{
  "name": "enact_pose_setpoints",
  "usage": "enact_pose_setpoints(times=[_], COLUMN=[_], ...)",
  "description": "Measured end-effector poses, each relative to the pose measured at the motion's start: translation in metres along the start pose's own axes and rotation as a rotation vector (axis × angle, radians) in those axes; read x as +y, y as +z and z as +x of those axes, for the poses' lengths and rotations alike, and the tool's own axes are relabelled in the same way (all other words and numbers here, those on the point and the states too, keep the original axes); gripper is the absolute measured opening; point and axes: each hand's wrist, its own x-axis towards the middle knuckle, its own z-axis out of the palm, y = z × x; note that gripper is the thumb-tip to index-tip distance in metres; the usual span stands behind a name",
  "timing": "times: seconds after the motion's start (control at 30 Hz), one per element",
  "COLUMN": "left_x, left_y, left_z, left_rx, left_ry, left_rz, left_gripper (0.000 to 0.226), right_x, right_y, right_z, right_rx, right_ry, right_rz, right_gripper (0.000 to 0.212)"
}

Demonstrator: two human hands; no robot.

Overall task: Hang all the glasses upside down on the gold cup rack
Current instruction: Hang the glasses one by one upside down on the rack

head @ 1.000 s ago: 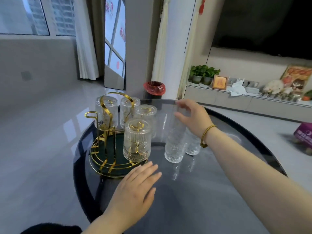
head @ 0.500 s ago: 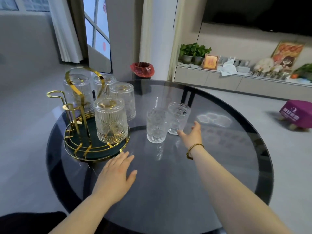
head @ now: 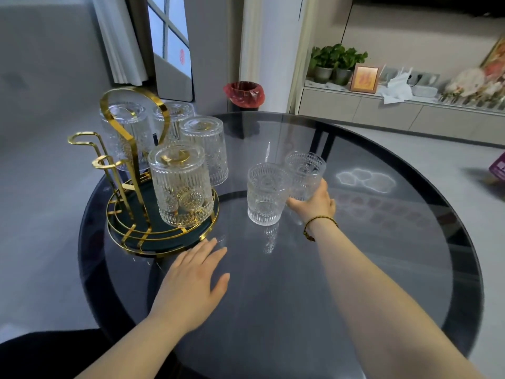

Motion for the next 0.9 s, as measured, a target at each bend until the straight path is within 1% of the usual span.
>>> enact_pose_setpoints(times=[0.1,0.2,0.33,0.53,0.6,0.7,0.8,0.9], left_x=[0.001,0.002,0.004,0.004,0.005,0.006,0.003,-0.009], left_y=[0.000,-0.002,-0.004,-0.005,-0.005,-0.007,-0.012,-0.023], left_z=[0.001,0.002,0.001,0.001,0.001,-0.003,-0.011,-0.022], left_rx=[-0.006,-0.009,-0.015,-0.015,-0.002,0.027,0.080,0.173], left_ry=[-0.002,-0.010,-0.022,-0.019,-0.019,-0.012,0.012,-0.011], left_rz=[0.005,0.002,0.002,0.001,0.006,0.002,-0.003,-0.031], left_gripper=[0.049,0.049,0.048,0.049,0.048,0.046,0.046,0.045], right_x=[0.002,0.003,0.004,-0.001,-0.013,-0.038,-0.066,-0.095], right_y=[-0.001,-0.003,-0.014,-0.059,-0.076,-0.098,-0.113,-0.119], right_z=[0.001,-0.002,-0.011,-0.029,-0.036,-0.049,-0.062,-0.076], right_rx=[0.003,-0.023,-0.010,0.070,0.106,0.106,0.070,-0.003], right_ry=[0.014,0.020,0.021,-0.085,-0.139,-0.284,-0.438,-0.569], right_rz=[0.047,0.110,0.291,0.246,0.245,0.222,0.123,0.041], right_gripper=[0.076,0.078,0.074,0.073,0.072,0.071,0.073,0.075])
